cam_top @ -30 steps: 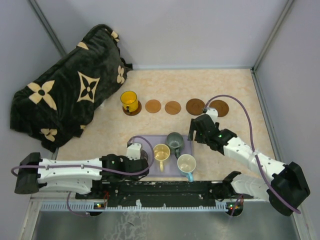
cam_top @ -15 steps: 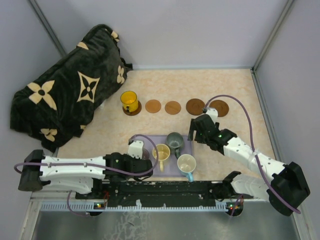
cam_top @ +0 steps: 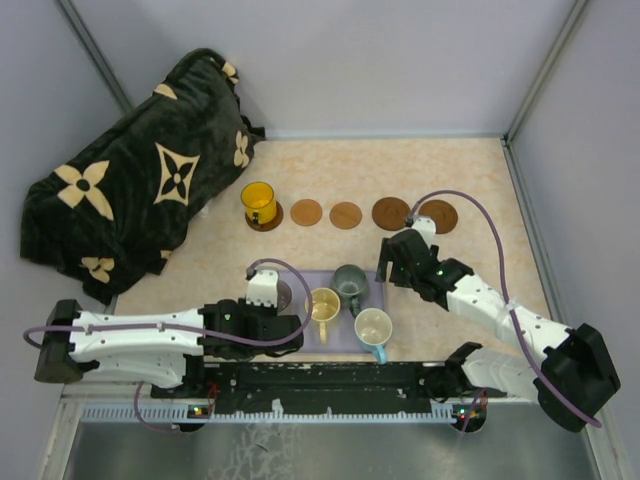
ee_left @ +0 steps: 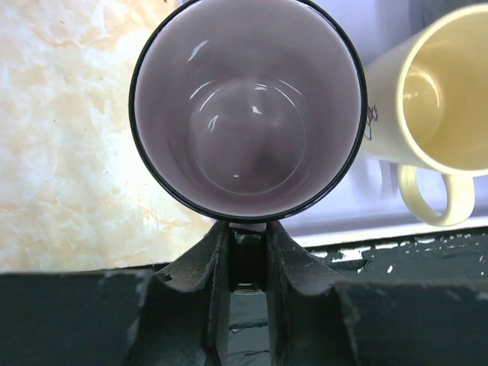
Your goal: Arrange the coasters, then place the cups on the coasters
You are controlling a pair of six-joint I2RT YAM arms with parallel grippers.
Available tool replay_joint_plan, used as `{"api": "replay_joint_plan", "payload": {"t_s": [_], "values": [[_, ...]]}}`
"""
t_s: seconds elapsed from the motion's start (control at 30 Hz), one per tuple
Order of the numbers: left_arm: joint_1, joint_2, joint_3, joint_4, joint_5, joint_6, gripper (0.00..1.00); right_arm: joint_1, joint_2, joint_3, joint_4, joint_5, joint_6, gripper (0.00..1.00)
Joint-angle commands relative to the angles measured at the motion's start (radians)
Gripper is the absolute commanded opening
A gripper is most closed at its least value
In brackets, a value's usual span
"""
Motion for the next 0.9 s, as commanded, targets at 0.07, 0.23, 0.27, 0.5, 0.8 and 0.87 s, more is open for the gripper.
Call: {"api": "replay_joint_plan", "payload": {"t_s": [0.07,0.23,0.27,0.5,0.8,0.87], "values": [[-0.005,0.0,0.082,-0.067,-0.217,-0.057,0.0,-0.007,-0.024,-0.009,0.038,0.042,-0.002,0.8],[0.003,-0.016,0.104,0.014,-0.368,0.027,0.0,-0.007,-0.033,-0.027,0.034,0.075,0.025,0.8],[0.015,-0.017,0.11,0.061,-0.387,0.085,0.0,-0.007,-0.041,-0.031,0.032,0.082,0.034,0.8],[0.224,-0.06,0.036,0.721,-0.23,0.692,0.0,-0.026,-0.098,-0.038,-0.025,0.181,0.071,0.8],[0.411,0.159,0.14,1.021,0.009,0.948,0.0,-0.278,-0.172,-0.028,-0.028,0.106,-0.046,0.8],[0.425,0.235,0.183,1.055,0.026,0.968,0.0,-0.321,-0.176,-0.022,-0.017,0.09,-0.07,0.8]]}}
